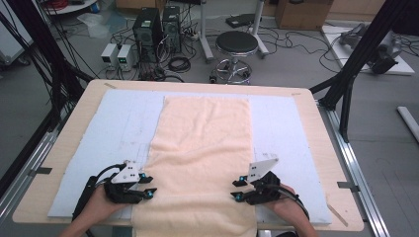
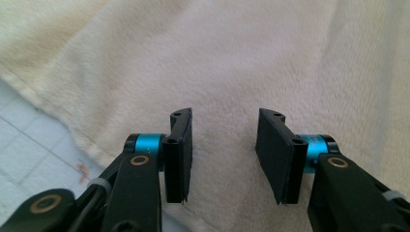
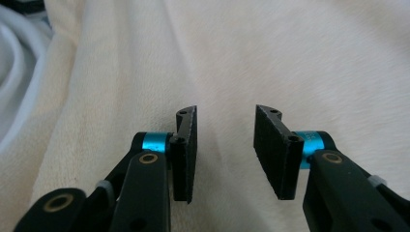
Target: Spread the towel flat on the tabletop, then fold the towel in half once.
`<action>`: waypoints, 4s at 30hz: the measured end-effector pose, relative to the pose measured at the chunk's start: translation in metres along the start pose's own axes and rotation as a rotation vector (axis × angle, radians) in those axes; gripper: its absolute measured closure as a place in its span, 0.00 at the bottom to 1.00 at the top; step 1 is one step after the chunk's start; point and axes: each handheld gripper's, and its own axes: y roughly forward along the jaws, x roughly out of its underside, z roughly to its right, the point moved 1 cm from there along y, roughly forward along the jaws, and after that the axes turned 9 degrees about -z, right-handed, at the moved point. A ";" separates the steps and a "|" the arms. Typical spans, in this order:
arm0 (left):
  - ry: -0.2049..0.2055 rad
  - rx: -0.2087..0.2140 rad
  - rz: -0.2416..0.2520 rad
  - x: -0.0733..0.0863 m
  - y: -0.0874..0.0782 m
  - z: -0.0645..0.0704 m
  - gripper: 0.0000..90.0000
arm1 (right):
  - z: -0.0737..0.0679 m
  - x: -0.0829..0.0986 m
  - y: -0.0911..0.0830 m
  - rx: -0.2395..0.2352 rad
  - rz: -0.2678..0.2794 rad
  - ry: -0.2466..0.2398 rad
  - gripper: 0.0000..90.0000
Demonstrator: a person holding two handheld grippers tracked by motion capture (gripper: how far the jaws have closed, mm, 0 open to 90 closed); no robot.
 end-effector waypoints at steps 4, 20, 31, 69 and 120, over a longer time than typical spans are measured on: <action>-0.002 0.017 -0.011 0.002 -0.003 0.003 0.63 | -0.012 0.009 0.006 0.024 -0.012 -0.021 0.66; -0.028 -0.057 0.066 -0.027 0.003 -0.025 0.56 | 0.030 -0.004 -0.016 0.212 0.056 0.083 0.53; -0.211 -0.239 0.147 -0.035 0.022 -0.081 0.68 | 0.081 -0.007 0.003 0.272 0.056 0.211 0.53; -0.213 -0.160 0.018 -0.039 0.027 -0.093 0.75 | 0.100 -0.017 0.010 0.198 -0.018 0.256 0.42; -0.314 -0.150 0.083 -0.097 0.013 -0.160 0.37 | 0.171 -0.053 -0.042 0.341 0.071 0.334 0.30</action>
